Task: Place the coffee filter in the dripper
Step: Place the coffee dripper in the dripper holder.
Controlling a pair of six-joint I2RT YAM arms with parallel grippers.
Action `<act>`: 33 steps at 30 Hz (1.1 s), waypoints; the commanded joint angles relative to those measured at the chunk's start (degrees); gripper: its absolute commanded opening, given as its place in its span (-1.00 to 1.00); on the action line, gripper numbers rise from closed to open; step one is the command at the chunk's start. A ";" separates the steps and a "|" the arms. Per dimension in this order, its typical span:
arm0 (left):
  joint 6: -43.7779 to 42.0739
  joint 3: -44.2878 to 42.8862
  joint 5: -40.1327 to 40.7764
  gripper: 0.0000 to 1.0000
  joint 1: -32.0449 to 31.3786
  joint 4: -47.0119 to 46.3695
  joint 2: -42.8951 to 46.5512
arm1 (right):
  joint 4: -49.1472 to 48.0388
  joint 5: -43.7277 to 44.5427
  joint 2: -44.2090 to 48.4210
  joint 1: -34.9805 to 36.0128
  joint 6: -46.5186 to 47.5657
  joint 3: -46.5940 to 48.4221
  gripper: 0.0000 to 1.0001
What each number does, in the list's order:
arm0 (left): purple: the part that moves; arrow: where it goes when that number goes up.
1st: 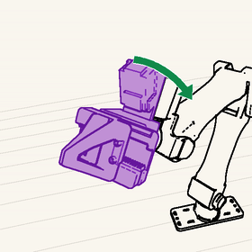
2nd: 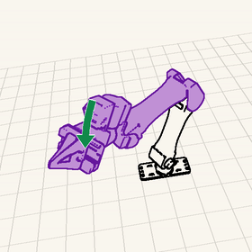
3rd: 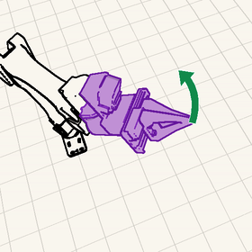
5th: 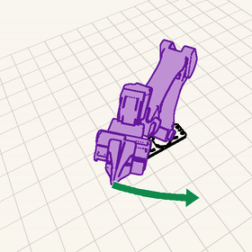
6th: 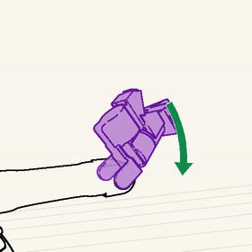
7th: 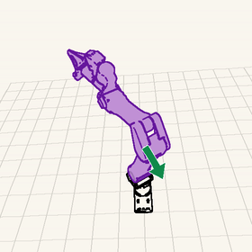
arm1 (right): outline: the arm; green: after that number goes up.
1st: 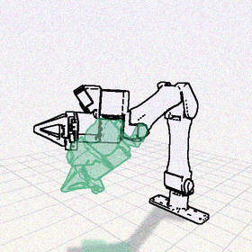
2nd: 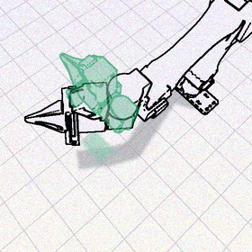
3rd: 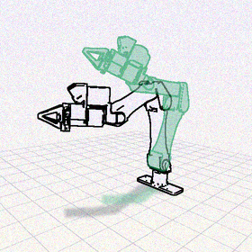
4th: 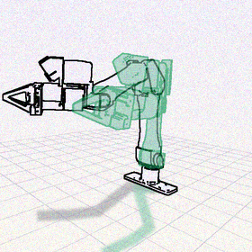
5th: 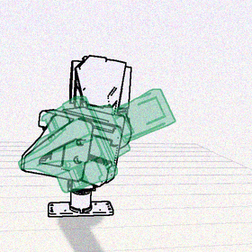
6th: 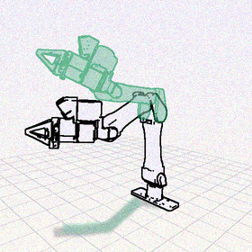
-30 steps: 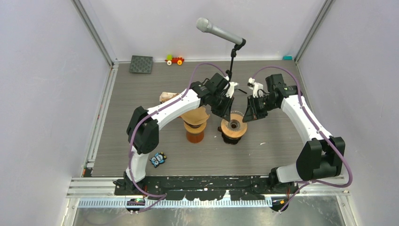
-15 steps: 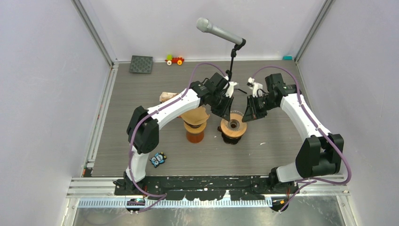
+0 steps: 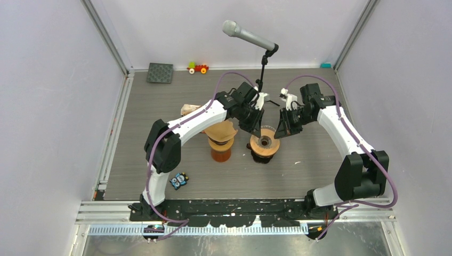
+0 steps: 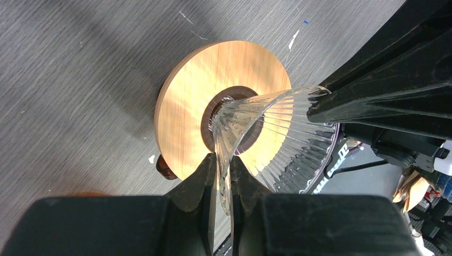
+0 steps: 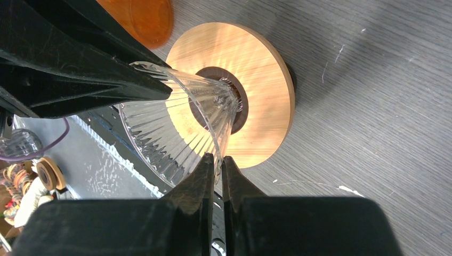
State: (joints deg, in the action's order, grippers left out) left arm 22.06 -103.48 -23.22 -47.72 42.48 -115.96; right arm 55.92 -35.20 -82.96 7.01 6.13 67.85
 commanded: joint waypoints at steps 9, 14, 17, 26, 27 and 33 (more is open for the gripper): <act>-0.27 2.25 -3.31 -1.00 -1.49 0.68 -5.51 | -5.32 4.70 -5.00 0.81 2.95 -3.64 -0.99; -0.17 3.28 -3.49 -1.00 -1.49 -0.10 -6.05 | -5.53 5.09 -4.91 0.80 3.10 -3.82 -0.99; -0.01 4.18 -3.36 -1.00 -1.58 -0.71 -6.01 | -5.64 5.44 -4.99 0.80 3.18 -4.00 -0.99; -0.35 6.39 -2.62 -1.00 -2.11 -2.24 -6.07 | -6.33 6.23 -4.59 0.81 3.08 -4.55 -0.99; -0.36 6.44 -2.56 -1.00 -2.11 -2.25 -6.18 | -6.41 6.32 -4.70 0.81 3.02 -4.64 -0.99; -1.15 7.16 -2.05 -1.00 -2.51 -2.78 -6.23 | -6.94 6.99 -4.03 0.90 3.05 -5.41 -0.99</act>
State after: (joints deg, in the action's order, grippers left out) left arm 23.59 -101.10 -25.28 -47.11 39.29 -116.01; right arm 54.83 -35.81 -83.68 6.61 5.85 67.09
